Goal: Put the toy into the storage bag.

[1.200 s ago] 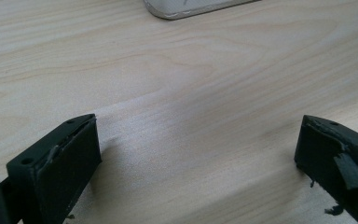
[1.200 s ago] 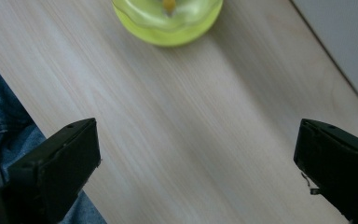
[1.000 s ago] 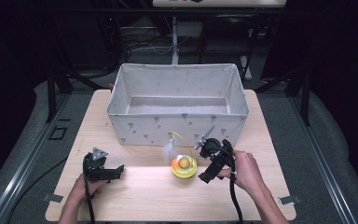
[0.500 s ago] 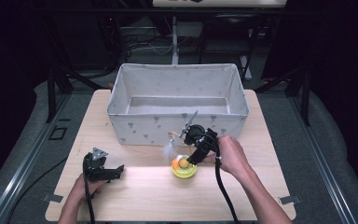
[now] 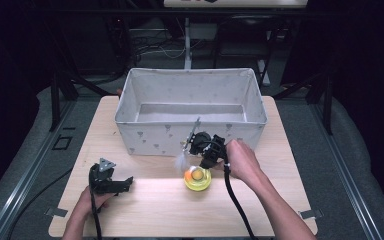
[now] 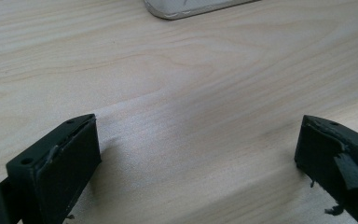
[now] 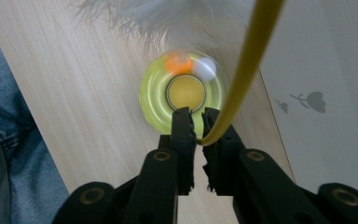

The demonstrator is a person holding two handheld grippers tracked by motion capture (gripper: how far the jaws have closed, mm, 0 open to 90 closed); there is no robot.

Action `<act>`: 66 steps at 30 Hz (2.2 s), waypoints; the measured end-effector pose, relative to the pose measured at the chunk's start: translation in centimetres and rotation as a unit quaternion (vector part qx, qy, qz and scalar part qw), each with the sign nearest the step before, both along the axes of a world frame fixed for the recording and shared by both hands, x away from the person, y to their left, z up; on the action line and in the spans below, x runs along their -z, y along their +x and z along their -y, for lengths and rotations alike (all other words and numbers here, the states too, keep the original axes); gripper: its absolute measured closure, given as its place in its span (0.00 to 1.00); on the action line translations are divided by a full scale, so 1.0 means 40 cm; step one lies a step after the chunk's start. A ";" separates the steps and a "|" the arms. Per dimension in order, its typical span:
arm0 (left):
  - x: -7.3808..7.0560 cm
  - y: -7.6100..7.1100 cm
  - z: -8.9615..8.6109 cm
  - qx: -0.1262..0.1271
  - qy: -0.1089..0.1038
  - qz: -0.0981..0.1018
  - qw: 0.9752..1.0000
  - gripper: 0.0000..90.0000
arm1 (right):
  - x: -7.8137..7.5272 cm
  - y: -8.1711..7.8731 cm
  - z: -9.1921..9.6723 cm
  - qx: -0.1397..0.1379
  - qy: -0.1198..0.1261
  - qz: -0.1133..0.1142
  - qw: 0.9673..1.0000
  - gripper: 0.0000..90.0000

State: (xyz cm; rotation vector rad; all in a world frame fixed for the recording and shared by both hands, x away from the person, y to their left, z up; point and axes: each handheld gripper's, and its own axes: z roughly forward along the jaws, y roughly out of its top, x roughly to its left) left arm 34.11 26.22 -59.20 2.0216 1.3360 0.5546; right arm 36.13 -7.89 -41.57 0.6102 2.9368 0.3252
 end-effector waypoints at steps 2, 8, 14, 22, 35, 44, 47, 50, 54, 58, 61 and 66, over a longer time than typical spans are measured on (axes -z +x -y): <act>0.000 0.000 0.000 0.000 0.001 0.001 1.000 0.00 | -0.002 0.000 0.000 -0.003 0.004 -0.002 1.000 0.97; 0.000 0.000 0.000 0.000 0.001 0.000 1.000 0.00 | -0.006 0.005 -0.007 0.000 0.004 0.003 1.000 0.98; 0.000 0.000 0.000 0.001 0.001 0.000 1.000 0.00 | -0.021 0.005 -0.010 0.007 0.017 0.010 1.000 0.98; 0.000 0.000 0.000 0.000 0.001 0.000 1.000 0.00 | -0.055 -0.007 0.004 0.009 0.026 0.016 0.999 0.98; 0.000 0.000 0.000 0.000 0.000 0.000 1.000 0.00 | -0.100 -0.016 0.014 0.006 0.025 0.021 0.999 0.98; 0.000 0.000 0.000 0.000 0.000 0.001 1.000 0.00 | -0.121 -0.015 0.019 0.009 0.026 0.021 0.999 0.98; 0.000 0.000 0.000 0.000 0.001 -0.001 1.000 0.00 | -0.130 -0.017 0.023 0.009 0.029 0.023 0.999 0.98; 0.000 0.000 0.000 0.000 0.000 0.000 1.000 0.00 | -0.140 -0.020 0.026 0.010 0.029 0.022 0.999 0.98; 0.000 0.000 0.000 0.000 0.001 0.000 1.000 0.00 | -0.152 -0.025 0.034 0.010 0.027 0.020 0.999 0.98; 0.000 0.000 0.000 0.000 0.000 0.001 1.000 0.00 | -0.168 -0.026 0.046 0.012 0.031 0.022 0.999 0.98; 0.000 0.000 0.000 0.000 0.000 0.001 1.000 0.00 | -0.186 -0.026 0.055 0.015 0.036 0.026 0.999 0.98; 0.000 0.000 0.000 0.000 0.000 0.000 1.000 0.00 | -0.211 -0.026 0.063 0.014 0.038 0.027 0.999 0.98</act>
